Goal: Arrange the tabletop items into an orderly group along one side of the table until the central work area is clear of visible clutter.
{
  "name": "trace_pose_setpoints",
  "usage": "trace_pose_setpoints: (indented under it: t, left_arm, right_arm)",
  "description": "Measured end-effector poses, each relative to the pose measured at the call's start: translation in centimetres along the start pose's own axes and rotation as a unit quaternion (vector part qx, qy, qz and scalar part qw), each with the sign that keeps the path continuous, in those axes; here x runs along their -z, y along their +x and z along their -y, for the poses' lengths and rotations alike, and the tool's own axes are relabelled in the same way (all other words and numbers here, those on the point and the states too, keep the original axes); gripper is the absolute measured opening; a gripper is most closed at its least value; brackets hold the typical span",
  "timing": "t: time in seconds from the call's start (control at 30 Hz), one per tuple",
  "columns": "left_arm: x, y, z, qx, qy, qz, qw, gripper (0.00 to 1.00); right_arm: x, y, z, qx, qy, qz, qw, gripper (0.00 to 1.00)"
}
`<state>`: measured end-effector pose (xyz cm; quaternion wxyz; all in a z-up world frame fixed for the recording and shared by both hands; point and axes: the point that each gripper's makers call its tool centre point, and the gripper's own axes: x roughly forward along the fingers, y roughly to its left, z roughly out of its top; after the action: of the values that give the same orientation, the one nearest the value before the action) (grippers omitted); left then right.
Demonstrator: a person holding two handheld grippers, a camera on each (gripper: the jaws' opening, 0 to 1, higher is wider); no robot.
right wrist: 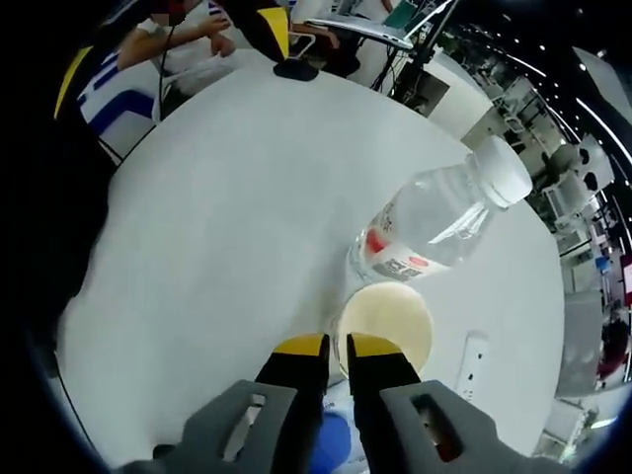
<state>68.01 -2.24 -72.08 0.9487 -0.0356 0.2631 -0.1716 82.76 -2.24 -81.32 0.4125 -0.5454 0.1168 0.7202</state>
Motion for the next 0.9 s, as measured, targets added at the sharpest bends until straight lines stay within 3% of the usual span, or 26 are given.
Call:
trace_pose_setpoints:
  t: [0.27,0.4,0.63,0.77,0.9]
  left_arm:
    - [-0.2,0.1,-0.4,-0.006,-0.002,0.005,1.0000,0.94]
    - [-0.5,0.3,-0.4,-0.005,-0.002,0.012,0.9999,0.95]
    - [-0.8,0.7,-0.4,-0.008,0.001,0.016,0.9998,0.96]
    - [-1.1,0.9,-0.4,-0.012,-0.002,0.022,0.9997,0.95]
    - [-1.2,1.4,-0.5,-0.014,-0.003,0.019,0.9997,0.96]
  right_arm:
    - [-0.3,-1.1,0.9,0.032,0.034,0.018,0.9988,0.14]
    - [-0.7,-1.7,1.2,0.041,0.091,0.048,0.9938,0.20]
    - [-1.3,-4.5,1.2,0.071,0.162,0.095,0.9796,0.30]
    - [-1.1,-5.8,1.1,0.094,0.222,0.124,0.9624,0.41]
    - [-0.6,-7.2,0.5,0.106,0.258,0.138,0.9501,0.48]
